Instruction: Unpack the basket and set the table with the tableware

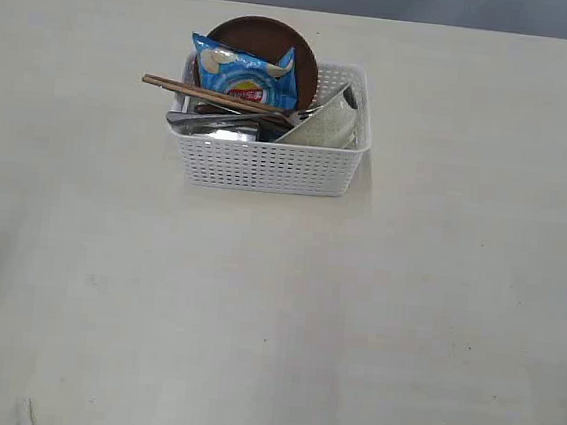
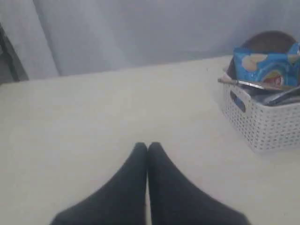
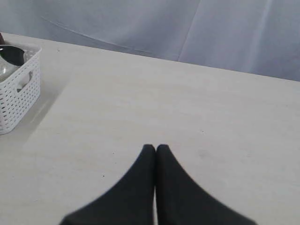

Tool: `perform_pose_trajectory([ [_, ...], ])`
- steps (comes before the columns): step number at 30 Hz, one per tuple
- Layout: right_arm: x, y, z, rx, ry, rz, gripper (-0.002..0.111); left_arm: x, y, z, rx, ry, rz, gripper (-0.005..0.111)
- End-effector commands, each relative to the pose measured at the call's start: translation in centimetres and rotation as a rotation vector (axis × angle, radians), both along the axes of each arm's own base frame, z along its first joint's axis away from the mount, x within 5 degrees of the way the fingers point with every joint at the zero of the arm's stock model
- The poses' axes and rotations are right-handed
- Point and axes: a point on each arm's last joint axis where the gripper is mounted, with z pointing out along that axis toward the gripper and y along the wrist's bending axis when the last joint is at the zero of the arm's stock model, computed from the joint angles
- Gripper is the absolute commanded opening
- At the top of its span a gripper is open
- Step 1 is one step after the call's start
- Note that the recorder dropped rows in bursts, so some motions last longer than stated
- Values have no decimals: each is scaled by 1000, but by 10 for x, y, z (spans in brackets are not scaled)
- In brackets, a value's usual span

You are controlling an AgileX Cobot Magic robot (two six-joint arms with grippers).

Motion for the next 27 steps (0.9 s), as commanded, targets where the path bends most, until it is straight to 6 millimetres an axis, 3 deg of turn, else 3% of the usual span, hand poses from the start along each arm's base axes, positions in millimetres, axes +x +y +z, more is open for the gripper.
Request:
perform_pose_trajectory([
  [1, 0, 0, -1, -5, -4, -5, 0, 2, -2, 16, -170, -169, -3, 0],
  [7, 0, 0, -1, -5, -4, -5, 0, -3, 3, 49, -384, -514, 4, 0],
  [13, 0, 0, -1, -5, -4, -5, 0, -26, 10, 85, -699, -951, -104, 0],
  [15, 0, 0, -1, -5, -4, -5, 0, -30, 9, 93, -687, -990, -127, 0],
  [18, 0, 0, -1, -5, -4, -5, 0, -37, 9, 124, -639, -995, -125, 0],
  [21, 0, 0, -1, -5, -4, -5, 0, -30, 7, 158, -530, -941, -85, 0],
  [27, 0, 0, -1, -5, -4, -5, 0, 20, -3, 223, -392, -626, -42, 0],
])
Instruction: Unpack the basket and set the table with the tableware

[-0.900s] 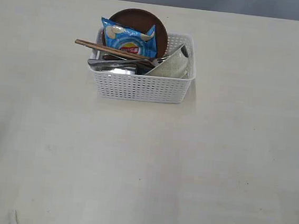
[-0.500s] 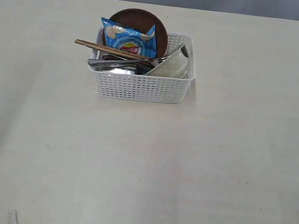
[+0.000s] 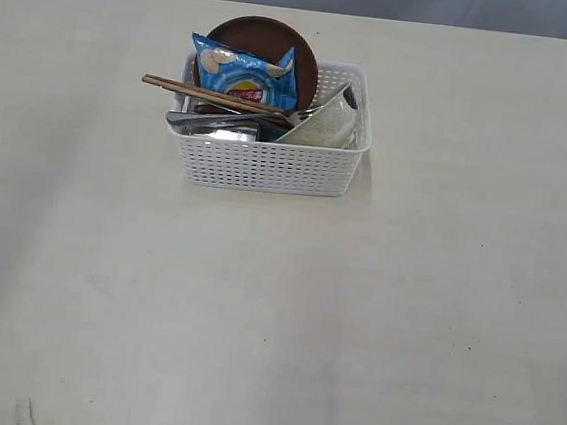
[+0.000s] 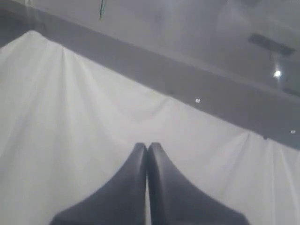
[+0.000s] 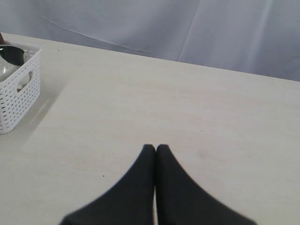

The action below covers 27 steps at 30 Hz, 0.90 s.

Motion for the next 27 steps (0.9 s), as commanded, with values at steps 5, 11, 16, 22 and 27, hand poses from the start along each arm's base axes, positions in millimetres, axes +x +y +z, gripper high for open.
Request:
perform_pose_trajectory([
  [5, 0, 0, -1, -5, -4, -5, 0, 96, -19, 59, 264, 726, -8, 0],
  [11, 0, 0, -1, -5, -4, -5, 0, 169, -42, 39, 467, 1132, -179, 1],
  [16, 0, 0, -1, -5, -4, -5, 0, 209, -75, -2, 608, 1219, -518, 22],
  [22, 0, 0, -1, -5, -4, -5, 0, 232, -124, -46, 854, 1213, -722, 36],
  [27, 0, 0, -1, -5, -4, -5, 0, 232, -160, -74, 1073, 1245, -778, 36],
])
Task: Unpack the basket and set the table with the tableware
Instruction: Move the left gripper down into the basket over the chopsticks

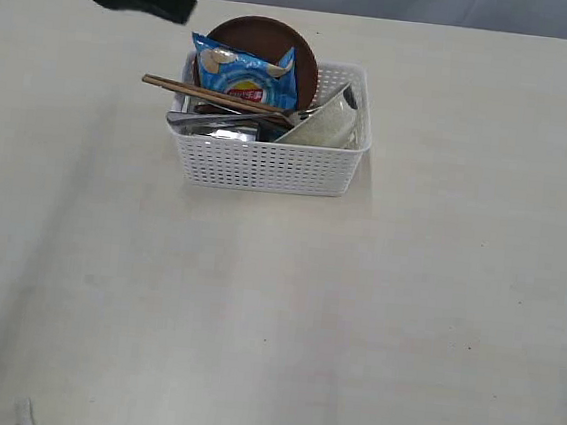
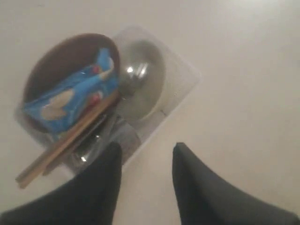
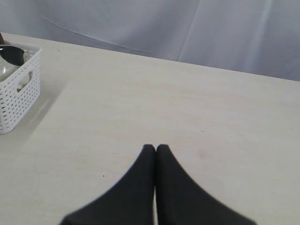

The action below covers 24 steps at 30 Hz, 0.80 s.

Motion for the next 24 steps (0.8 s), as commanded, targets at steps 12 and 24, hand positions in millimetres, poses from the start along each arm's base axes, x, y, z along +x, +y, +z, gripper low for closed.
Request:
perform_pose_trajectory([
  [12, 0, 0, -1, -5, -4, -5, 0, 0, -68, -60, 572, -8, -204, 36],
  [24, 0, 0, -1, -5, -4, -5, 0, 25, -89, -94, 487, -62, -149, 36],
])
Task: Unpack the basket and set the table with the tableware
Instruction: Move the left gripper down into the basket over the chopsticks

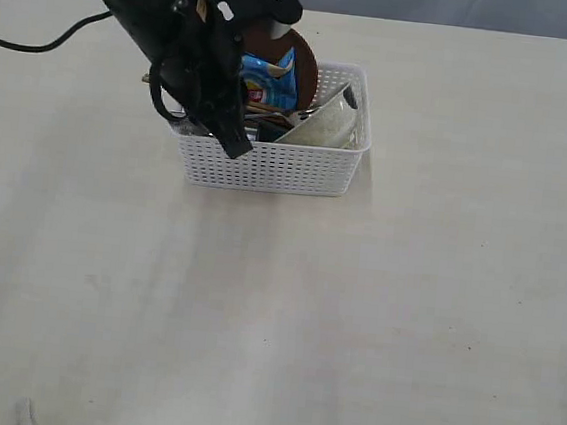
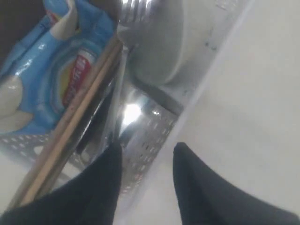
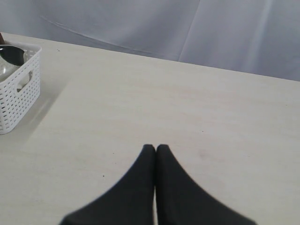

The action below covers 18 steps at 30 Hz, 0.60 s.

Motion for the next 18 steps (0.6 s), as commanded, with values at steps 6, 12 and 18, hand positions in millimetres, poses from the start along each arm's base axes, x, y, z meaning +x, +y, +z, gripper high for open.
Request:
perform_pose_trajectory([
  [6, 0, 0, -1, -5, -4, -5, 0, 10, -10, -18, -11, -6, 1, 36],
  [12, 0, 0, -1, -5, -4, -5, 0, 16, -14, -26, -17, -34, -4, 36],
  [18, 0, 0, -1, -5, -4, -5, 0, 20, -17, -22, -66, -87, 7, 35],
])
